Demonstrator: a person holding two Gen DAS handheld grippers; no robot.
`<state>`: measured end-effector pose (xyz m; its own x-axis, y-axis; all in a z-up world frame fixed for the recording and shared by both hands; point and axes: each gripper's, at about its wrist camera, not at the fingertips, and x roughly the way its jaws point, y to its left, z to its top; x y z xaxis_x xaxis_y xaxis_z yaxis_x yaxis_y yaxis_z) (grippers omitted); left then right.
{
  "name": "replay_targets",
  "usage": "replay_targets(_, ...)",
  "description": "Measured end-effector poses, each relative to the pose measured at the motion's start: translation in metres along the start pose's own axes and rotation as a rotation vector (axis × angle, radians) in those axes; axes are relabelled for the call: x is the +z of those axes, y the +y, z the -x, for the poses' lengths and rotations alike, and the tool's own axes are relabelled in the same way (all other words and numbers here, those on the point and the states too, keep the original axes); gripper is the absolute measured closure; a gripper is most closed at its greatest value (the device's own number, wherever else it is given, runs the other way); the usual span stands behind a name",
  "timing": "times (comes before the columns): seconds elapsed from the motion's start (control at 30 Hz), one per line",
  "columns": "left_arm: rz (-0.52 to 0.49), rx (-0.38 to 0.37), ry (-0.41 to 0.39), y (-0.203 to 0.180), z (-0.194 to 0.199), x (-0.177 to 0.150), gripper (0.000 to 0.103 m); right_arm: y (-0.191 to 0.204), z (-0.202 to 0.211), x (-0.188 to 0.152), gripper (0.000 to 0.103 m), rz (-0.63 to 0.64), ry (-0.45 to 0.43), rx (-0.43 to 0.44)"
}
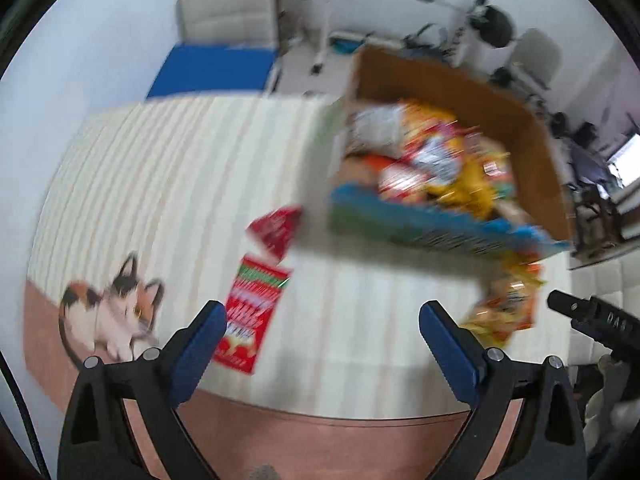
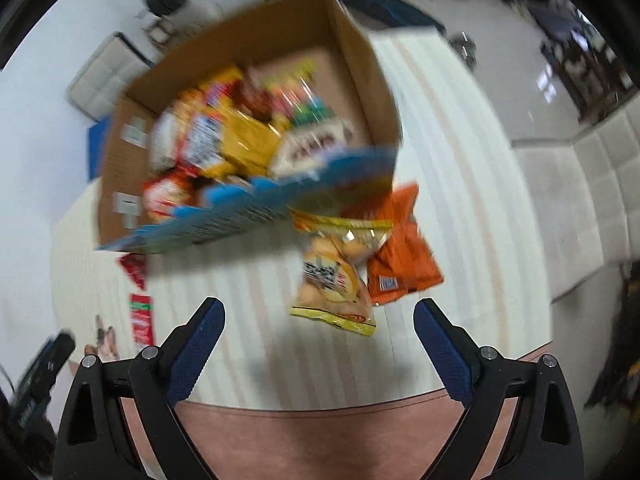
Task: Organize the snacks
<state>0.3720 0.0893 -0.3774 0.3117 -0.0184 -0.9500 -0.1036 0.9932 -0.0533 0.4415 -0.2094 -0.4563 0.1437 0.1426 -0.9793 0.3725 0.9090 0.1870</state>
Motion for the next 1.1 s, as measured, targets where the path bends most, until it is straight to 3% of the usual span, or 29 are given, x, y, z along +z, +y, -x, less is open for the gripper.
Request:
replay_targets(0.23,0.058,0.117,0.110,0.050,-0.061,-0.019,0.004,0.001,-0.078,0.011,0.008,-0.062,0.056,-0.084)
replay_targets(0.33,0.029,0.145,0.164,0.061,-0.086,-0.026,0.004,0.005,-0.096,0.014,0.017,-0.064,0.065,-0.118)
replay_targets(0.4,0.004,0.148,0.193,0.063,-0.099,-0.026,0.004,0.008,-0.105,0.014,0.034,-0.060,0.079,-0.134)
replay_targets(0.6,-0.065,0.097,0.294,0.058,-0.131,-0.021,0.004,0.010,-0.111,0.007,0.052,-0.044,0.086,-0.123)
replay_targets(0.93,-0.113,0.030,0.400,0.048,-0.158,-0.028,0.004,0.029,-0.110,-0.039,0.054,0.101,0.235,-0.013)
replay_targets(1.1,-0.076,0.022,0.373,0.054,-0.157,-0.031,0.012,0.041,-0.116,-0.073,0.054,0.152,0.349,0.044)
